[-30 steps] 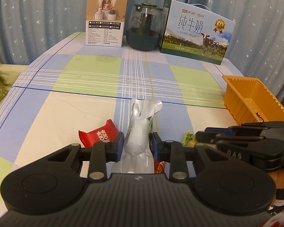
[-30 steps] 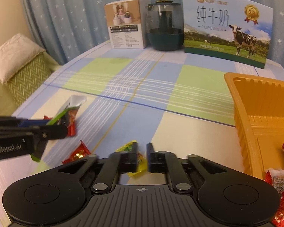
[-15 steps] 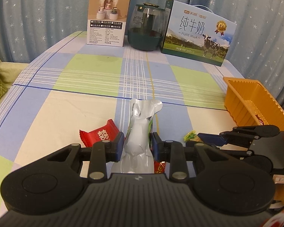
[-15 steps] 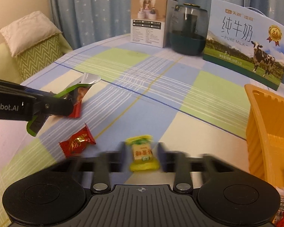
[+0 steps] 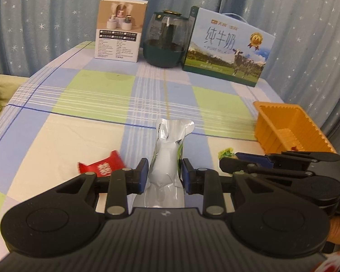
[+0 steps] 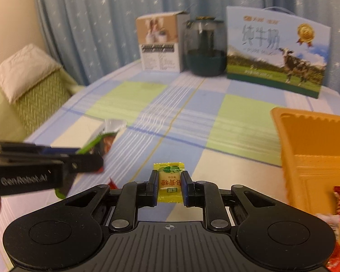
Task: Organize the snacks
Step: 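Carry the silver packet in the left tool and yellow candy in the right tool over the tray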
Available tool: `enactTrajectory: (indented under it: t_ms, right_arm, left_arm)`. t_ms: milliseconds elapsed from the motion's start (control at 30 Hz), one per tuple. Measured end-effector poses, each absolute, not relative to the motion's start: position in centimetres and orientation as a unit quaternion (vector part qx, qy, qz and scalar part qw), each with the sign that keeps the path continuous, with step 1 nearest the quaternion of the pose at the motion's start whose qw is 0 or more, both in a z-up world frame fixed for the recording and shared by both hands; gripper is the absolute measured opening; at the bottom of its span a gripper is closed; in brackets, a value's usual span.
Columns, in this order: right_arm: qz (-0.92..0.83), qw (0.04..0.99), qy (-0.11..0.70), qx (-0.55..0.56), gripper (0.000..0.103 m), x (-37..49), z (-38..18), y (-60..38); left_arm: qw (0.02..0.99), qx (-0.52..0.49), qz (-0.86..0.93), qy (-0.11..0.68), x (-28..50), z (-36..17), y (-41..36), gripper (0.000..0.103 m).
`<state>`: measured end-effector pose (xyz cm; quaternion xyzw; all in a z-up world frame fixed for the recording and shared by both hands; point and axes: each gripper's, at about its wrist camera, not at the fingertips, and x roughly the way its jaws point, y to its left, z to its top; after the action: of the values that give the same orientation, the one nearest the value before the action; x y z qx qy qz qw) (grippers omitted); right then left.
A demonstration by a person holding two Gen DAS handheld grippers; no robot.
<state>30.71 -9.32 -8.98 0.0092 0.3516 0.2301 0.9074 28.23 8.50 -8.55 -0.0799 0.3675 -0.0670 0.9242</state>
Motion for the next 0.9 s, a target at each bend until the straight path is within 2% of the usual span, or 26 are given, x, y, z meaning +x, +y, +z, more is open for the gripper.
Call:
enactTrajectory:
  t_ms: [900]
  right_arm:
    - [0.095,0.941,0.316,0.079,0.020,29.2,-4.6,-21.7]
  left_arm:
    - [0.918,-0.089,-0.152,0.355,29.2,-7.3,-1.6,0.028]
